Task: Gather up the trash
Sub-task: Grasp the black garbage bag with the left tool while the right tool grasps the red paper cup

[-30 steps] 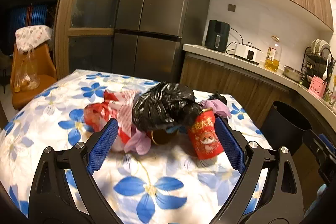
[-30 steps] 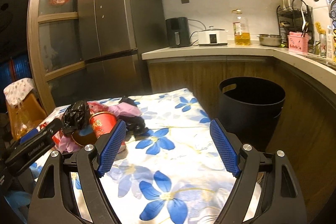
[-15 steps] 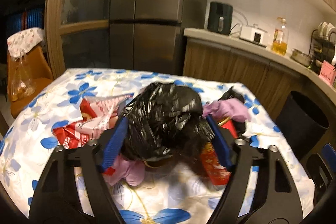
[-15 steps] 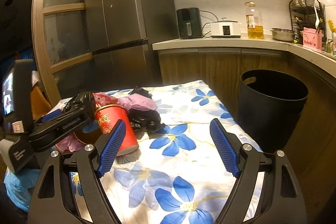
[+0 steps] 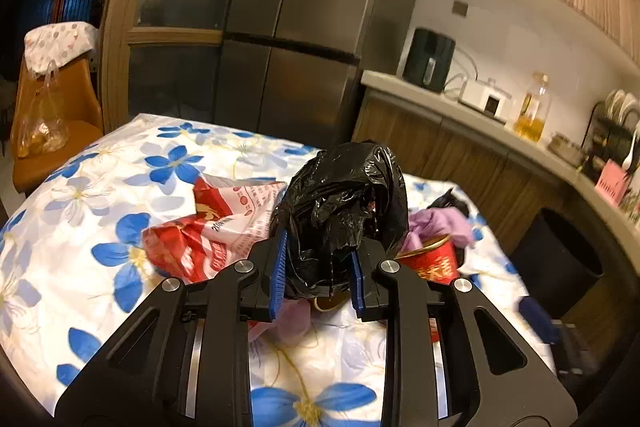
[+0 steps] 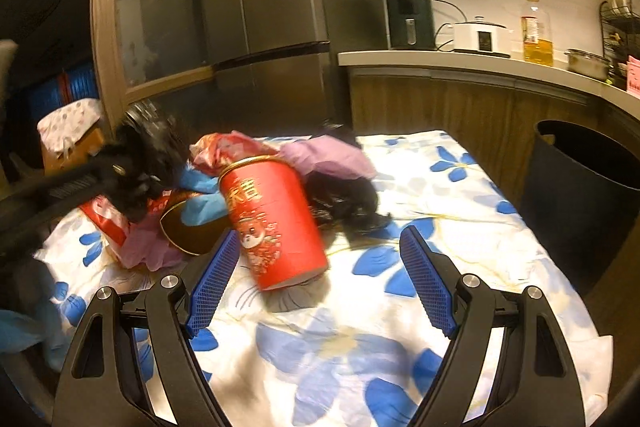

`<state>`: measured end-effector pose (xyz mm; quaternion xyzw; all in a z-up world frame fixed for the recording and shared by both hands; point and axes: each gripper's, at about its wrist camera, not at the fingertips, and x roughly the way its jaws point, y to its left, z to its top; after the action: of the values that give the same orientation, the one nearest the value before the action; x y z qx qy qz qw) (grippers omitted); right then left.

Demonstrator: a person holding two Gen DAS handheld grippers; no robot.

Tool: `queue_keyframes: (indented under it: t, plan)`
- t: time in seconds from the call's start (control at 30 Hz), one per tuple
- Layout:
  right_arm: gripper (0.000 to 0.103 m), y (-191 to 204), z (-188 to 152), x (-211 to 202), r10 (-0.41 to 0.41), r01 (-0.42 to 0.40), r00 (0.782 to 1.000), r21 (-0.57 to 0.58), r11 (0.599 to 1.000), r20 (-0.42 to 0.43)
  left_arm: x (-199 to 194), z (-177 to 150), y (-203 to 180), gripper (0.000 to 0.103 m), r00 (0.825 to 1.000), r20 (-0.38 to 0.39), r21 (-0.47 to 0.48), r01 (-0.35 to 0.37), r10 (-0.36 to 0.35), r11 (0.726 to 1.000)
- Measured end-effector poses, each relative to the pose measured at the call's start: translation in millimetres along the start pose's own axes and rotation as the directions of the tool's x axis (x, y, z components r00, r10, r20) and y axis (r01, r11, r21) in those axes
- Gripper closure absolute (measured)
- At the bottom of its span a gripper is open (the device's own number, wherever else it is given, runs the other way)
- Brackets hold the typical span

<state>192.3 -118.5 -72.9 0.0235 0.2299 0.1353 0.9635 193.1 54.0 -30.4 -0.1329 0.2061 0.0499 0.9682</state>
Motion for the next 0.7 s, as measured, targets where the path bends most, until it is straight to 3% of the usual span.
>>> queue_keyframes:
  t: [0.17,0.4,0.7]
  plan:
    - [0.023,9.1,-0.3,16.3,0.019,-0.019,1.0,-0.005,1.0,-0.016,-26.4,2.6,14.4,0.078,0.999,0.04,-0.045,0.008,-0.007,0.999]
    - [0.024,18.9,4.4,36.4,0.031,-0.032,0.999,-0.009,0.999,-0.036,-29.0,0.4,21.2,0.078,0.999,0.035,-0.038,-0.005,0.006,0.999]
    - [0.045,19.7,1.9,49.0,0.04,-0.041,0.996,-0.007,0.999,-0.075,-31.4,-1.9,18.3,0.078,1.0,0.03,-0.024,0.006,-0.005,1.0]
